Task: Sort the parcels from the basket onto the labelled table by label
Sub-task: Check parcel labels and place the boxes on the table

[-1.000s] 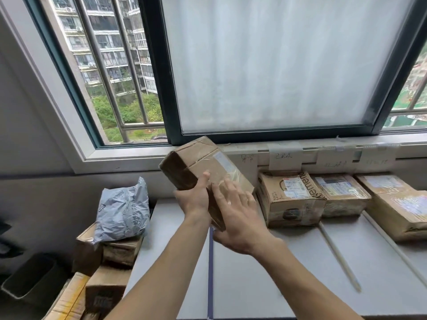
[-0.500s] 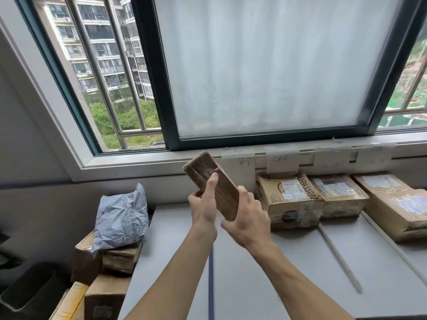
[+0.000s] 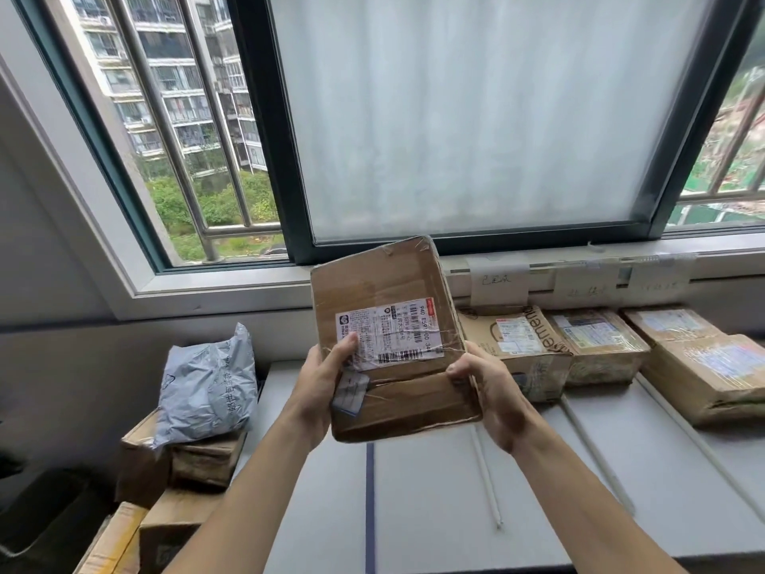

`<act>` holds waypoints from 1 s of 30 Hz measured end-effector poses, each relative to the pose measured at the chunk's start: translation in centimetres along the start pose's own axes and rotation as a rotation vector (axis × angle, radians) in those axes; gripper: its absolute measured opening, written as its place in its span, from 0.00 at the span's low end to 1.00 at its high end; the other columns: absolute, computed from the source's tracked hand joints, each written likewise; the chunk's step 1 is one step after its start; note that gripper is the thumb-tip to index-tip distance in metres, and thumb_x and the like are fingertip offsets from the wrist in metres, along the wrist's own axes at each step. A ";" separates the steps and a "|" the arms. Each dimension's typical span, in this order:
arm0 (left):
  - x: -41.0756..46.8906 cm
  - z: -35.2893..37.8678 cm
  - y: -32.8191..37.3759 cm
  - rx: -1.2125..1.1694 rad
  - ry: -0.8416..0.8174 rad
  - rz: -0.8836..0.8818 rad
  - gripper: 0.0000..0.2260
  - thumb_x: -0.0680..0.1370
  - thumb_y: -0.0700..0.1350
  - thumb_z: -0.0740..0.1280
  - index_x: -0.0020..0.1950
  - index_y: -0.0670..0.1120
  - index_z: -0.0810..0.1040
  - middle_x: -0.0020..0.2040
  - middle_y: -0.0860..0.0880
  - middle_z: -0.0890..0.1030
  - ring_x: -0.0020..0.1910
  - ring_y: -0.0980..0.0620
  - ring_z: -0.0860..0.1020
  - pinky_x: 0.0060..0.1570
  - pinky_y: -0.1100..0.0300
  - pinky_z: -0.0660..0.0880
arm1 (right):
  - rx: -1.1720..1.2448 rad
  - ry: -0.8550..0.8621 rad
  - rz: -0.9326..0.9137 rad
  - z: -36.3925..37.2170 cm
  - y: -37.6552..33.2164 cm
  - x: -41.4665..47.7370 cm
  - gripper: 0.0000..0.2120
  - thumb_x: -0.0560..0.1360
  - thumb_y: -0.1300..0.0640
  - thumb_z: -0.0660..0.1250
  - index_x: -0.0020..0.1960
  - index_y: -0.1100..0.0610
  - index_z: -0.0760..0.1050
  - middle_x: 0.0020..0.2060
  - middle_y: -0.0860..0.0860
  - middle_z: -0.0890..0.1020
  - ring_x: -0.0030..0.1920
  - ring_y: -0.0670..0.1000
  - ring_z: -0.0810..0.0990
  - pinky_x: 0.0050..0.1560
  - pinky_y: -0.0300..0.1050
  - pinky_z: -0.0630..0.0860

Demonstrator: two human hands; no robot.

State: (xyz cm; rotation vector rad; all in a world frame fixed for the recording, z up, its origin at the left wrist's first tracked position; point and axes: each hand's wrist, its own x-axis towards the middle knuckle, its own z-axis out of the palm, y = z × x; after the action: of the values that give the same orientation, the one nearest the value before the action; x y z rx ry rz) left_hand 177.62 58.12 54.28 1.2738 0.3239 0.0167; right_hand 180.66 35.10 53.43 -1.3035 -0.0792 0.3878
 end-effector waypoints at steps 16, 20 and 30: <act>0.8 -3.7 2.0 0.398 0.068 0.178 0.62 0.56 0.71 0.78 0.83 0.57 0.50 0.80 0.46 0.64 0.77 0.47 0.66 0.75 0.45 0.65 | -0.412 -0.010 0.013 -1.0 -2.1 0.2 0.29 0.59 0.54 0.70 0.60 0.49 0.80 0.52 0.52 0.85 0.49 0.53 0.84 0.42 0.49 0.81; 1.6 -6.1 4.4 0.696 -0.053 0.219 0.62 0.56 0.74 0.78 0.83 0.59 0.52 0.82 0.54 0.61 0.78 0.52 0.62 0.77 0.47 0.61 | -0.970 -0.099 -0.023 -1.0 -5.1 0.2 0.39 0.57 0.46 0.72 0.68 0.44 0.72 0.56 0.45 0.78 0.54 0.47 0.79 0.51 0.46 0.78; -0.3 -4.6 5.7 0.451 -0.243 0.236 0.25 0.68 0.54 0.78 0.63 0.47 0.80 0.55 0.48 0.87 0.55 0.50 0.85 0.54 0.58 0.82 | -1.050 -0.271 -0.096 0.0 -9.5 1.1 0.38 0.55 0.41 0.71 0.66 0.41 0.76 0.60 0.42 0.82 0.60 0.43 0.80 0.63 0.46 0.76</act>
State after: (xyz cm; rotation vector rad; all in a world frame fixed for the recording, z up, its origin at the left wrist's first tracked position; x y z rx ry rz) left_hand 177.13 64.10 58.49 1.7372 -0.0400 -0.0113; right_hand 183.89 33.47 62.24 -2.2572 -0.6385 0.4550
